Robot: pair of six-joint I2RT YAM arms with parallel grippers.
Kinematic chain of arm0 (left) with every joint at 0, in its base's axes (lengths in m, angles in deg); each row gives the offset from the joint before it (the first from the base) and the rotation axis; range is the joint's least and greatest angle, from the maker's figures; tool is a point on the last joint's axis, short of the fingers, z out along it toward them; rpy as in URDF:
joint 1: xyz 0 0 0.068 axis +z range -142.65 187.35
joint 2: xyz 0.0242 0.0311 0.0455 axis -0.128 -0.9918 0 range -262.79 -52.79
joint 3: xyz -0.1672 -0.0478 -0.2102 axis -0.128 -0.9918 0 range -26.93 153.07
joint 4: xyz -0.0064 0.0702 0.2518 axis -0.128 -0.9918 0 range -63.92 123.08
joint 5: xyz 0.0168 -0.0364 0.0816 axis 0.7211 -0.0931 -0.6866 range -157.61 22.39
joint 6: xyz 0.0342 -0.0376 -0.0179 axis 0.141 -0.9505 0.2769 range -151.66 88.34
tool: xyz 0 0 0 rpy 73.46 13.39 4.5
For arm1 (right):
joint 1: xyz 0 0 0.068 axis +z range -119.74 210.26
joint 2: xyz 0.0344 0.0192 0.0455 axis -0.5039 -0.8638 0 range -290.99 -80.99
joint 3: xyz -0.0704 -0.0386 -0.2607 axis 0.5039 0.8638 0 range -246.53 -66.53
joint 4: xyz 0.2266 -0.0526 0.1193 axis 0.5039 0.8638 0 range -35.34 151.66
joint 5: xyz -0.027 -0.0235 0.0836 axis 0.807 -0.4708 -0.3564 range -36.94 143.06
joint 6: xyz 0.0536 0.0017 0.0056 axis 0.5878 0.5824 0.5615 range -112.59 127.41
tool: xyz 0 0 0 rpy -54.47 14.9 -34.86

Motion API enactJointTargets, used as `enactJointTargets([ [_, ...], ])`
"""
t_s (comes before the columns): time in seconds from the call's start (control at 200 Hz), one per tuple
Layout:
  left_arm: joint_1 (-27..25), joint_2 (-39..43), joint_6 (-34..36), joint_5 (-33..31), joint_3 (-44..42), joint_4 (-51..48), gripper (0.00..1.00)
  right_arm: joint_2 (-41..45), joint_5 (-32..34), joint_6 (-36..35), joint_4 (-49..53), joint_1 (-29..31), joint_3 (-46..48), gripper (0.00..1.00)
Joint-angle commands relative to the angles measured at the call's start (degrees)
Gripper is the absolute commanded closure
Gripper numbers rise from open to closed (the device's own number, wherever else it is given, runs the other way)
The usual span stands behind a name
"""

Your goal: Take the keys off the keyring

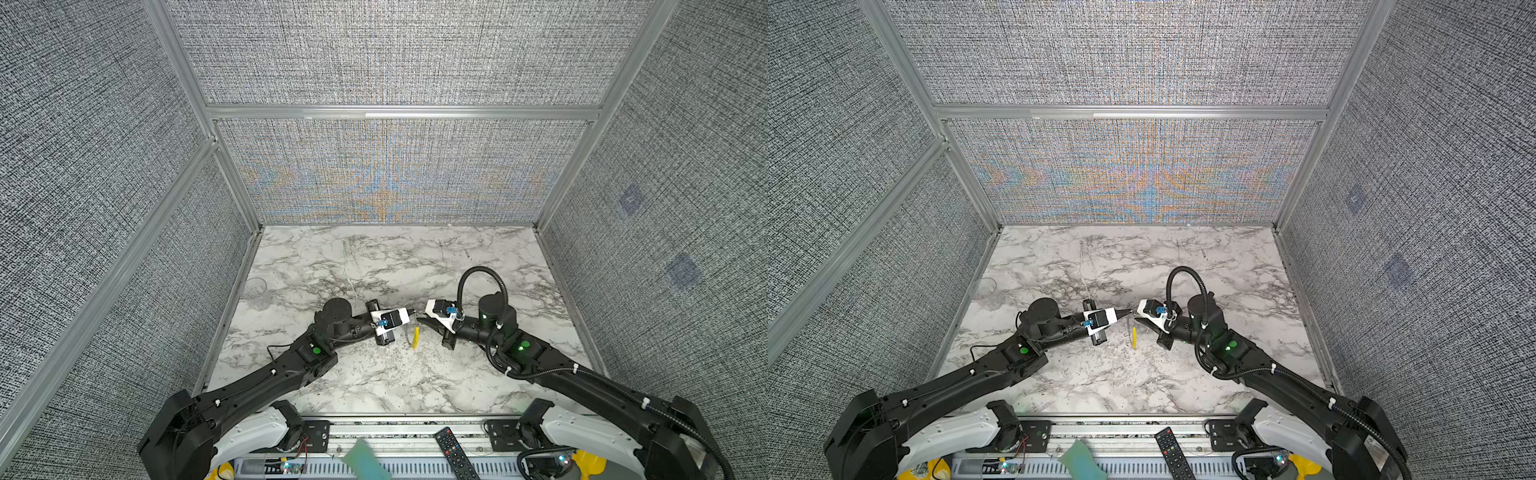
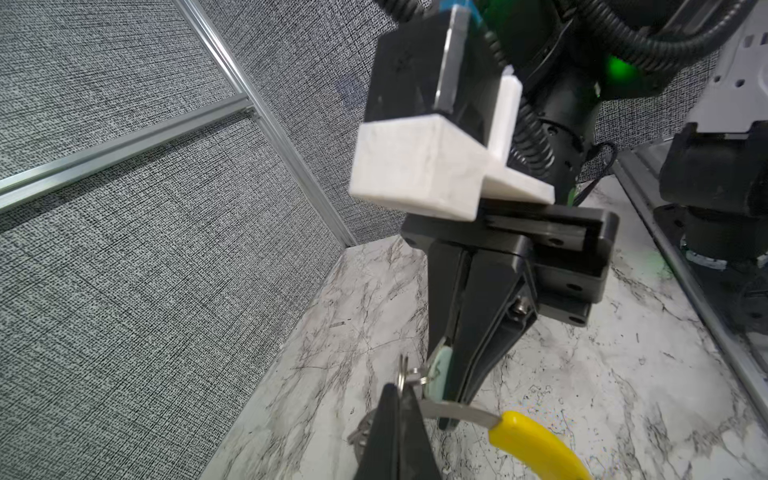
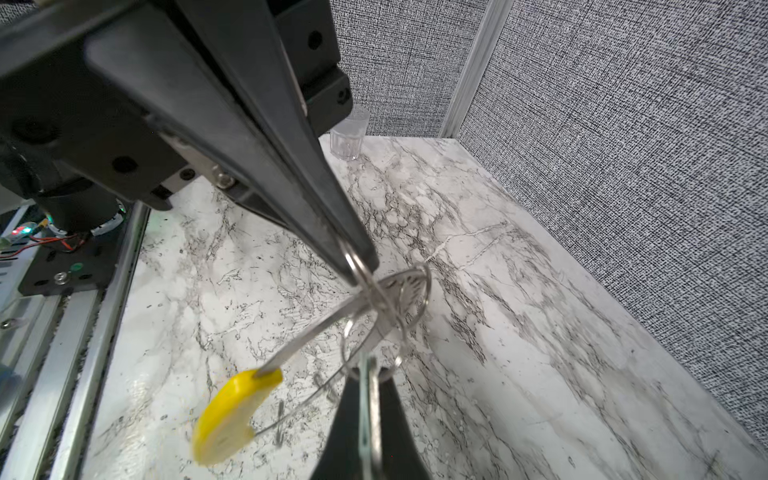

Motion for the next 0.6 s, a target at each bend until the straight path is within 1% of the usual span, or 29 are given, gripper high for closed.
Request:
enactJointTargets([
  [0.0,0.12,0.42,0.73,-5.13,-0.29,6.19,1.0,-0.04,2.7,-2.36,4.25,0.07,-0.34,1.0],
  [0.32,0.12,-0.38,1.07,-10.03,0.12,6.2,1.0,0.67,8.53,-5.9,5.9,0.73,-1.08,1.0],
  [0.595,0.03,-1.28,0.54,-10.45,0.65,4.92,1.0,2.33,14.19,-7.93,3.26,1.03,-1.21,1.0],
])
